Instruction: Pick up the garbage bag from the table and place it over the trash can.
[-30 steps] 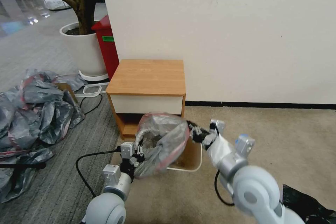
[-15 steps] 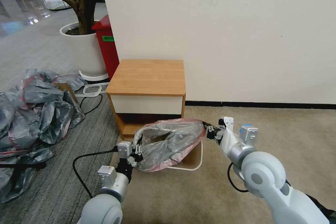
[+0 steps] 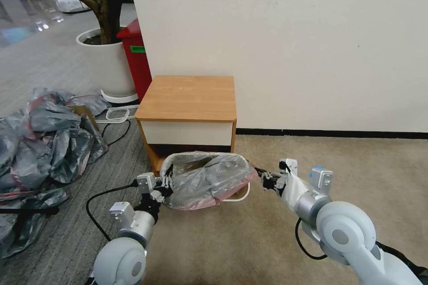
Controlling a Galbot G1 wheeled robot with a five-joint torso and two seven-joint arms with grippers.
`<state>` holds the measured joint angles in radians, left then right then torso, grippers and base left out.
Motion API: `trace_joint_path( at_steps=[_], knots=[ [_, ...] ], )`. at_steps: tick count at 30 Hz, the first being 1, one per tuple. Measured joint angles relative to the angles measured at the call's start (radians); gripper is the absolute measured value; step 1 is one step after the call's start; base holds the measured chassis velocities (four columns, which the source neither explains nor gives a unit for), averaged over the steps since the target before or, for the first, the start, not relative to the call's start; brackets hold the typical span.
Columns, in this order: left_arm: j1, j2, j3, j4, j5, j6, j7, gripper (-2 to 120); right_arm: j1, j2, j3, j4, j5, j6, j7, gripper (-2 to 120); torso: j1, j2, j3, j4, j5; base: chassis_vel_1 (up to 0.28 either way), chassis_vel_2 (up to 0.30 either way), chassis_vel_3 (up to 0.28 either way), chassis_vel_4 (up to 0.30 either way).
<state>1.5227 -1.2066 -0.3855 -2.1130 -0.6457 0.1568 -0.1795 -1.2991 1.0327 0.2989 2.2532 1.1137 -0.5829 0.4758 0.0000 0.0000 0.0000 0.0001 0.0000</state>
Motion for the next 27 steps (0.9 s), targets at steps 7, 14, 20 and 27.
trace_joint_path(
  at_steps=[7, 14, 20, 27],
  knots=[
    [-0.021, 0.002, 0.0, 0.03, -0.006, 0.008, -0.013, 6, -0.065, 0.017, 0.07, 0.075, 0.01, 0.024, 0.046, 27, 0.0, 0.0, 0.0, -0.0001, -0.0001, 0.0, 0.0, 0.0, 0.0],
    [-0.056, 0.006, 0.016, 0.056, -0.011, 0.035, -0.058, 6, -0.169, 0.01, 0.093, 0.222, 0.085, 0.059, 0.051, 55, 0.0, 0.0, 0.0, -0.0001, -0.0003, 0.0, 0.0, 0.0, 0.0],
    [-0.071, 0.008, 0.027, 0.056, -0.022, 0.046, -0.072, 6, -0.209, 0.069, 0.012, 0.248, 0.211, 0.048, 0.042, 80, 0.0, 0.0, 0.0, -0.0001, 0.0, 0.0, 0.0, 0.0, 0.0],
    [-0.069, 0.009, 0.027, 0.043, -0.022, 0.047, -0.073, 6, -0.174, 0.089, -0.046, 0.188, 0.101, 0.028, -0.03, 99, 0.0, 0.0, 0.0, -0.0001, 0.0, 0.0, 0.0, 0.0, 0.0]
  ],
)
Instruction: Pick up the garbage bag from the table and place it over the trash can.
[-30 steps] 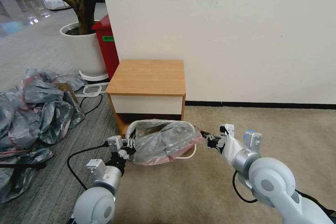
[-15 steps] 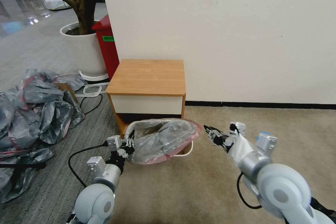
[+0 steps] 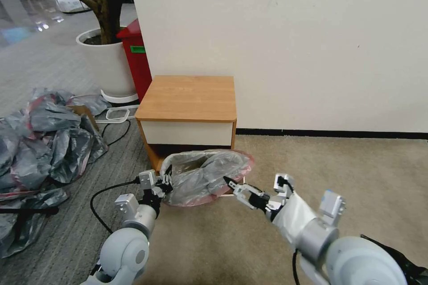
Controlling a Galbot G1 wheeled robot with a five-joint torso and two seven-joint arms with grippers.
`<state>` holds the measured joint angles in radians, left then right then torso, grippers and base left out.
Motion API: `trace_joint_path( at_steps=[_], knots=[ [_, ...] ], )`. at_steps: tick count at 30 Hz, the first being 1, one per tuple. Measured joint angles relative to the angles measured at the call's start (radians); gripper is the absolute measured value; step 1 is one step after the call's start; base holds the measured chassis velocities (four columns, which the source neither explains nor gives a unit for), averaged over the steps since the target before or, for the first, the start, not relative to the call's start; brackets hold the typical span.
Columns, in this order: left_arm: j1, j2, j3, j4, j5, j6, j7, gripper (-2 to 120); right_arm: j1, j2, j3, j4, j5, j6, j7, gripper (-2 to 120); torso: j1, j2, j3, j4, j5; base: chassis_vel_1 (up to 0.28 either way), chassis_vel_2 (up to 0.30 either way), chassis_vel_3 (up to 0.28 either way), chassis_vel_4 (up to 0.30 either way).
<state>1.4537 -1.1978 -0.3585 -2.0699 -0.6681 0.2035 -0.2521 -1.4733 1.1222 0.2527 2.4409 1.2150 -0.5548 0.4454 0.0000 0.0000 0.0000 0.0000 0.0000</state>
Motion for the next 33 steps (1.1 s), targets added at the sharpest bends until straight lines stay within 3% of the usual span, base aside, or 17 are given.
trace_joint_path(
  at_steps=[12, 33],
  knots=[
    [-0.002, 0.01, -0.006, -0.009, -0.006, 0.0, 0.0, 6, 0.032, 0.046, -0.082, -0.055, -0.112, -0.001, -0.024, 100, 0.0, 0.0, 0.0, 0.0, -0.0001, 0.0, 0.0, 0.0, 0.0],
    [-0.021, 0.016, 0.017, -0.014, -0.003, 0.0, 0.008, 6, 0.079, 0.086, -0.111, -0.112, -0.154, 0.005, -0.024, 100, 0.0, 0.0, 0.0, 0.0, 0.0, 0.0, 0.0, 0.0, 0.0]
  ],
)
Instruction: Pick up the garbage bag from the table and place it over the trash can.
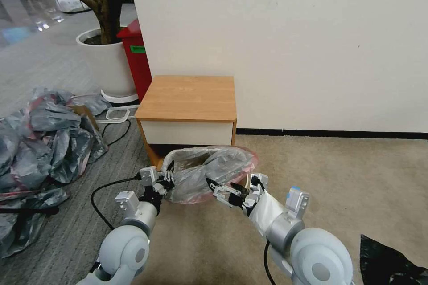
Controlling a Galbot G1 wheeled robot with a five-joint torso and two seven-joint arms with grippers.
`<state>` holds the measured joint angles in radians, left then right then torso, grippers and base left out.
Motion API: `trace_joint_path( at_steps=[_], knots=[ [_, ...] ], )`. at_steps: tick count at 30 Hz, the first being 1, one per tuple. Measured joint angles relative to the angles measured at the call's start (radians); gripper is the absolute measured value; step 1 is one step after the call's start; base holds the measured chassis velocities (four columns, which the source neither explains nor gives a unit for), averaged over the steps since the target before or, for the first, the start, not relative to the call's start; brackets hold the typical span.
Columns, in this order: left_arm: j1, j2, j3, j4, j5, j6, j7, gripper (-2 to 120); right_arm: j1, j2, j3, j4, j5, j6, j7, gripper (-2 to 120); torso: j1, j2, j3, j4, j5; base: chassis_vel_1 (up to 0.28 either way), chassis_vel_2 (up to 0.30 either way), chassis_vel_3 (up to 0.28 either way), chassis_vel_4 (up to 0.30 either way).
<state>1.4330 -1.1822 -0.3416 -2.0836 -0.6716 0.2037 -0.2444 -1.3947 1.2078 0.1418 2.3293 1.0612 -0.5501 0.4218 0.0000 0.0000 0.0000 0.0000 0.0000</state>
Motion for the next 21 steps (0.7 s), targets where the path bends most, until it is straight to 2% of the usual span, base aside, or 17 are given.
trace_joint_path(
  at_steps=[16, 21],
  knots=[
    [-0.011, -0.009, 0.019, -0.003, -0.022, 0.003, 0.001, 6, 0.025, 0.015, 0.0, -0.026, -0.003, 0.024, -0.047, 99, 0.0, 0.0, 0.0, 0.0, 0.0, 0.0, 0.0, 0.0, 0.0],
    [-0.011, -0.014, 0.018, -0.002, -0.046, 0.013, 0.001, 6, 0.024, 0.024, -0.002, -0.03, -0.012, 0.04, -0.073, 87, 0.0, 0.0, 0.0, 0.0, 0.0, 0.0, 0.0, 0.0, 0.0]
  ],
)
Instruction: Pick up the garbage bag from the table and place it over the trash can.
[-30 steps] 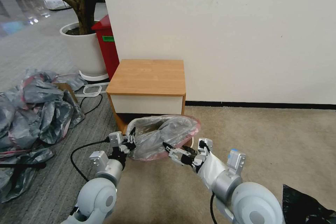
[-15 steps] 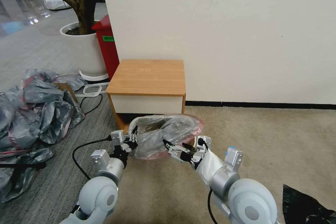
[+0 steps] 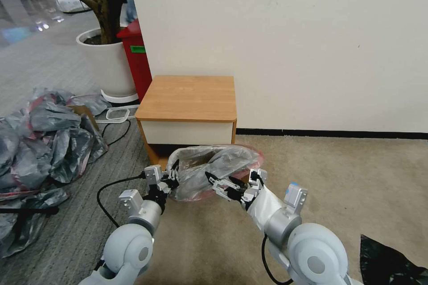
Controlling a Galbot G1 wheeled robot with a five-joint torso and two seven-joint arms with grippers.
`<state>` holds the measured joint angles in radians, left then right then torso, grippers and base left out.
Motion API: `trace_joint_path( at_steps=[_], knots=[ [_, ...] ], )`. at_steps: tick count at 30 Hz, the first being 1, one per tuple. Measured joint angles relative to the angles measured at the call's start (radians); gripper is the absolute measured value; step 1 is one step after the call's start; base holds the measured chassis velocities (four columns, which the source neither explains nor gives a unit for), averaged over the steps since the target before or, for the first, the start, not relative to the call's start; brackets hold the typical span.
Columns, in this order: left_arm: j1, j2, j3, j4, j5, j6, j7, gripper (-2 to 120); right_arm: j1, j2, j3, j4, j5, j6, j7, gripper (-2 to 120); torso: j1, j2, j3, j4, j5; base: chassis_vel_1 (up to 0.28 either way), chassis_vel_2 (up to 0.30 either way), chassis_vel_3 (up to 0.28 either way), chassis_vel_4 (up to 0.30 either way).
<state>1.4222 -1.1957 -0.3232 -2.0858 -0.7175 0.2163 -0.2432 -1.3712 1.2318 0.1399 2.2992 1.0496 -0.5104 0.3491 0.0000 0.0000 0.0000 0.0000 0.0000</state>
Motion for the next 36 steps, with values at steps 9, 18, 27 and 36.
trace_joint_path(
  at_steps=[9, 18, 27, 36],
  knots=[
    [-0.01, -0.01, 0.001, 0.012, -0.081, 0.026, -0.025, 6, -0.028, 0.0, -0.001, 0.0, -0.062, 0.014, -0.069, 53, 0.0, 0.0, 0.0, 0.0, 0.0, 0.0, 0.0, 0.0, 0.0],
    [-0.019, -0.016, 0.013, 0.02, -0.092, 0.032, -0.034, 6, -0.024, 0.003, -0.001, -0.004, -0.072, 0.022, -0.087, 18, 0.0, 0.0, 0.0, 0.0, 0.0, 0.0, 0.0, 0.0, 0.0],
    [-0.025, -0.016, 0.02, 0.021, -0.085, 0.032, -0.034, 6, -0.027, 0.004, 0.008, -0.013, -0.069, 0.03, -0.081, 0, 0.0, 0.0, 0.0, 0.0, 0.0, 0.0, 0.0, 0.0, 0.0],
    [-0.041, -0.016, 0.018, 0.038, -0.085, 0.032, -0.044, 6, -0.05, -0.001, 0.005, 0.015, -0.067, 0.03, -0.058, 0, 0.0, 0.0, 0.0, 0.0, 0.0, 0.0, 0.0, 0.0, 0.0]
  ],
)
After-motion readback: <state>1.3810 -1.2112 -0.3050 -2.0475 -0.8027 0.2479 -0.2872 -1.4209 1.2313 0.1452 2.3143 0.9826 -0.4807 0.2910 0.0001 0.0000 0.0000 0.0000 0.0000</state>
